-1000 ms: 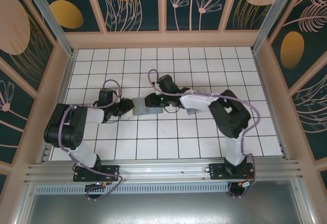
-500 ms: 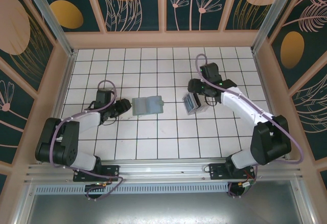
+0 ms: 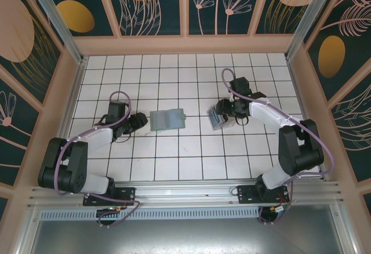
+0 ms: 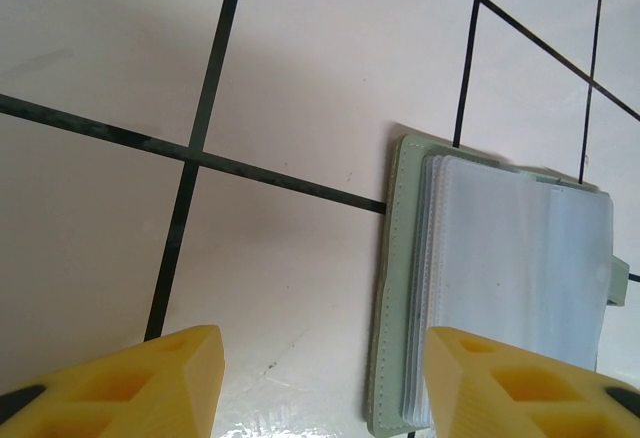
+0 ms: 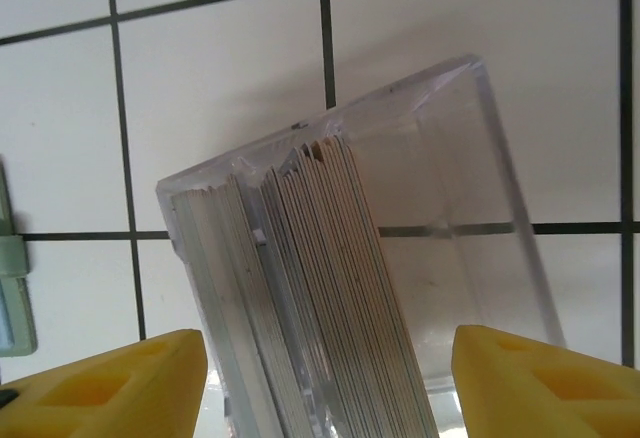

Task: Put the credit cards into the card holder
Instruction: Pick up the credit card from the storage box.

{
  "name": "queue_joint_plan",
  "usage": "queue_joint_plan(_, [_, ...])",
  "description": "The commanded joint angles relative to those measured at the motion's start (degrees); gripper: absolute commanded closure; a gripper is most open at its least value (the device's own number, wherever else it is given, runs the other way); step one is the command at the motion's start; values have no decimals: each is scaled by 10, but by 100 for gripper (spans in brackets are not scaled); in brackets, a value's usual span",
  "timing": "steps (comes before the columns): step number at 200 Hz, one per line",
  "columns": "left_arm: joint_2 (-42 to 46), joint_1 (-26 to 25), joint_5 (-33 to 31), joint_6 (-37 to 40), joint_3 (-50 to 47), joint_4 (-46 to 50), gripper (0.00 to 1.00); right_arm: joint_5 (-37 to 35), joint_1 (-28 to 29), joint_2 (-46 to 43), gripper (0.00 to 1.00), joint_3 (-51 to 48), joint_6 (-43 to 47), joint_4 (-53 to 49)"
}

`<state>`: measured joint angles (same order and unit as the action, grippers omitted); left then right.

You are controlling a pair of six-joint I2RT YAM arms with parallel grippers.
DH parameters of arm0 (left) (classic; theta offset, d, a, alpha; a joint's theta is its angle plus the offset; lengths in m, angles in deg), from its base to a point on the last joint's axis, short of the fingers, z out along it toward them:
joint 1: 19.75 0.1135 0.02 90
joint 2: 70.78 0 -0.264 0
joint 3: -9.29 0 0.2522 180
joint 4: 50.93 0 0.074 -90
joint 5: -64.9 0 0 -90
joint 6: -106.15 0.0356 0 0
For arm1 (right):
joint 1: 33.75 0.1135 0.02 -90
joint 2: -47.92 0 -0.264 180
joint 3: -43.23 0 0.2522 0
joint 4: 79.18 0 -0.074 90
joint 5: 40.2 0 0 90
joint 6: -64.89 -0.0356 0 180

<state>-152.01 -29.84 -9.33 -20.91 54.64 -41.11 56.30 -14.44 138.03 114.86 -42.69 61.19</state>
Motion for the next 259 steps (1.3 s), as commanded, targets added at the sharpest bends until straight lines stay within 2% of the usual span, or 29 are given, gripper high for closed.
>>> queue_joint_plan(1, [11,2,-5,7,1,20,44,24,-3,21,33,0,16,7])
queue_joint_plan(35, [14,2,-5,7,6,21,44,80,-2,20,38,-2,19,25])
queue_joint_plan(108, [6,2,2,-2,-3,-1,44,113,-12,-35,49,-11,16,55])
queue_joint_plan(138, [-1,2,14,-6,-6,-5,44,140,-21,-22,54,-13,9,57])
queue_joint_plan(156, [-5,2,17,-7,-8,-11,44,140,-21,-14,61,-13,8,55])
queue_joint_plan(185, [-2,2,17,-8,-14,-14,44,127,-21,-10,79,-12,9,46])
queue_joint_plan(259, [-10,2,19,-6,-12,-12,44,54,-19,-35,100,-13,18,14])
